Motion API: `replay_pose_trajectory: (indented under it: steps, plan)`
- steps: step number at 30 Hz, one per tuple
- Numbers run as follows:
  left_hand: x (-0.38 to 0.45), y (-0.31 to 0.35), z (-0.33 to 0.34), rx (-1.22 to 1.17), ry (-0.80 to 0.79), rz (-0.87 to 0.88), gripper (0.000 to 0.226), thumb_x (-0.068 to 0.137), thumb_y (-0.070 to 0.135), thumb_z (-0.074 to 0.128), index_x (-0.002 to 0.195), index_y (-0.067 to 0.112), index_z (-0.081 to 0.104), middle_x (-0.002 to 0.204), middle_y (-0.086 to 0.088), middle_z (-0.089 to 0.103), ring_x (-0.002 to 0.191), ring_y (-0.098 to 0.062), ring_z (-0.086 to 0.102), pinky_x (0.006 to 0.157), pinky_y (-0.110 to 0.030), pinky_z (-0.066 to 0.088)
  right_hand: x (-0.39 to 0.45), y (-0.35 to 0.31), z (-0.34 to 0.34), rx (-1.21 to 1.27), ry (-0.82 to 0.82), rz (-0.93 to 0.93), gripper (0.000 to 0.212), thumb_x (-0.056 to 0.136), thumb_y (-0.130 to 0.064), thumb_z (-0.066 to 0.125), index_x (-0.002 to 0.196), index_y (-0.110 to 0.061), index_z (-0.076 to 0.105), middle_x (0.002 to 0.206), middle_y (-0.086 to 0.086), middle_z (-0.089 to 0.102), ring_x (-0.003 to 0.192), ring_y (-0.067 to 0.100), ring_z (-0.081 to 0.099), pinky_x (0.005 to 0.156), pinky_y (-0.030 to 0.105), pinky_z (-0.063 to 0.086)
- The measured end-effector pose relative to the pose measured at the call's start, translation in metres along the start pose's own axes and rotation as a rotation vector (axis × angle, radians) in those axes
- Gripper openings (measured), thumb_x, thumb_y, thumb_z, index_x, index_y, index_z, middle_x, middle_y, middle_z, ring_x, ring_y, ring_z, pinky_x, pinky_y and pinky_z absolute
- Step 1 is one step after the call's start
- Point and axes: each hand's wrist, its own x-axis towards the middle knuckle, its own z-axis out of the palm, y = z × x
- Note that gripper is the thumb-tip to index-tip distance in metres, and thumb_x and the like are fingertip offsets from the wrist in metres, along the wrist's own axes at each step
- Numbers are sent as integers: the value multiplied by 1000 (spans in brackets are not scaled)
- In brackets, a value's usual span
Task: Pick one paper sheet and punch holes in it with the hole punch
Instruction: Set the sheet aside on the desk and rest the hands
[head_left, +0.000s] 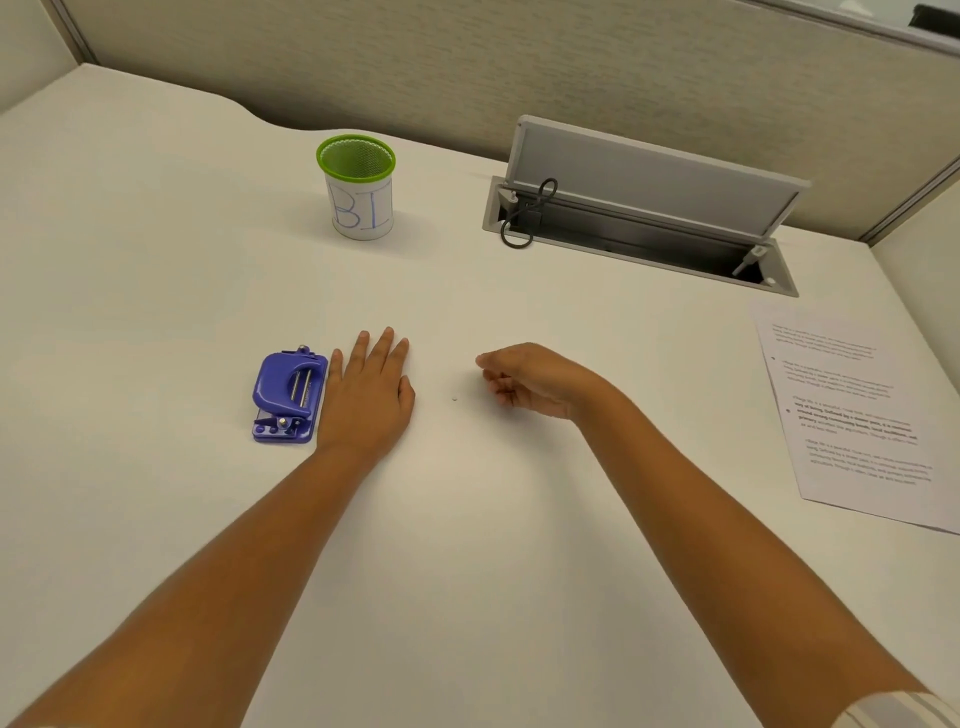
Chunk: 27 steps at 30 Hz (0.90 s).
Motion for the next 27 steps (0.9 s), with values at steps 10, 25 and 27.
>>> replay_pose_trajectory:
  steps: [10,25,27]
  plan:
    - [0,1,-1,3,-6,-3,52,97,28,22,148,20,16,158,-1,12,146,-22,5,117,-44,4,21,-67,4,13,-59,-56,13,92,-17,55,81,-10,54,70,1,52,58,9,51,55,19,50]
    - [1,-1,9,-30,23,-10,53,96,30,19,148,22,13,159,2,8,146,-22,1,117,-43,-1,132,-222,56,-478,334,-351,14,89,-24,60,86,-11,55,72,5,51,68,16,48,66,22,47]
    - [1,-1,9,-32,20,-10,53,96,31,19,148,22,11,159,2,7,146,-22,0,117,-43,-2,140,-224,58,-536,347,-347,16,89,-26,60,90,-11,55,83,9,54,75,19,50,79,27,50]
